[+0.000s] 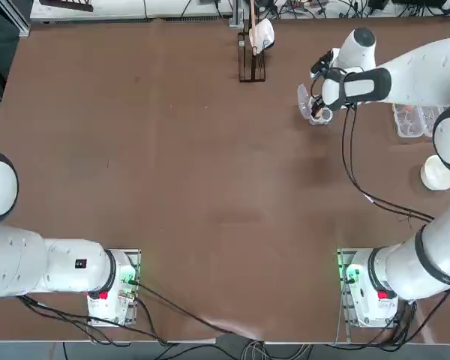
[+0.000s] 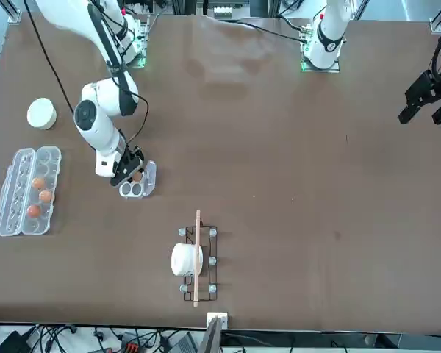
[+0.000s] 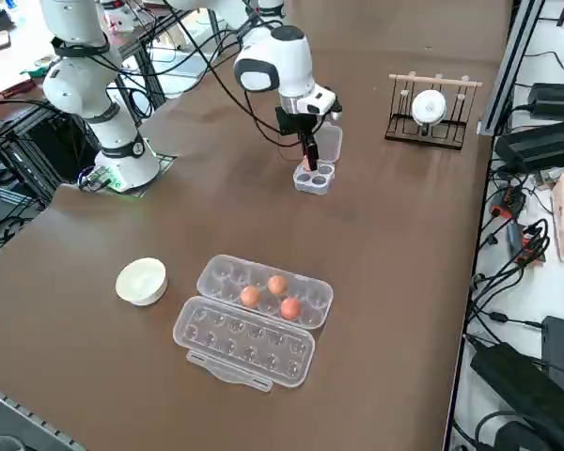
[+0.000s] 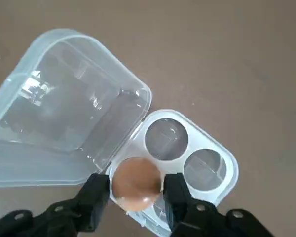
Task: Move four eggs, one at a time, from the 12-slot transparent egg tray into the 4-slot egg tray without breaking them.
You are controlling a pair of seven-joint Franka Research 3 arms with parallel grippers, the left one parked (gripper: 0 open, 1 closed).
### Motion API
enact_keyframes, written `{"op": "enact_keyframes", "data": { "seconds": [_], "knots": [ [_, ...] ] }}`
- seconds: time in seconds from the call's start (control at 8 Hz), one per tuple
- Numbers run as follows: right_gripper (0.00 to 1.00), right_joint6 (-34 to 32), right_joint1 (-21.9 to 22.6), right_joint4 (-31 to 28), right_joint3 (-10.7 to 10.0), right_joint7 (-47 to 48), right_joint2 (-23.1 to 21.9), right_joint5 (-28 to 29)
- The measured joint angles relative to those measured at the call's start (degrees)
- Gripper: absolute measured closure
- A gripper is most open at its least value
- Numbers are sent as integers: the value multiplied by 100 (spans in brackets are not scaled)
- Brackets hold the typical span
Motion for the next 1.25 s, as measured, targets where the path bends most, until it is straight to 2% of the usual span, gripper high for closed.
{"op": "enact_keyframes", "data": {
  "seconds": [0.25, 0.5, 0.75, 1.0, 1.25],
  "knots": [
    [0, 0, -2, 6, -5, 0, -3, 0],
    [0, -167, -18, 100, -41, 0, -49, 0],
    [0, -1055, -142, 476, -80, 0, -279, 0],
    [0, -2079, -555, 911, -106, -149, -629, -4],
    [0, -2274, -1153, 1105, -131, -1133, -739, -11]
  ]
}}
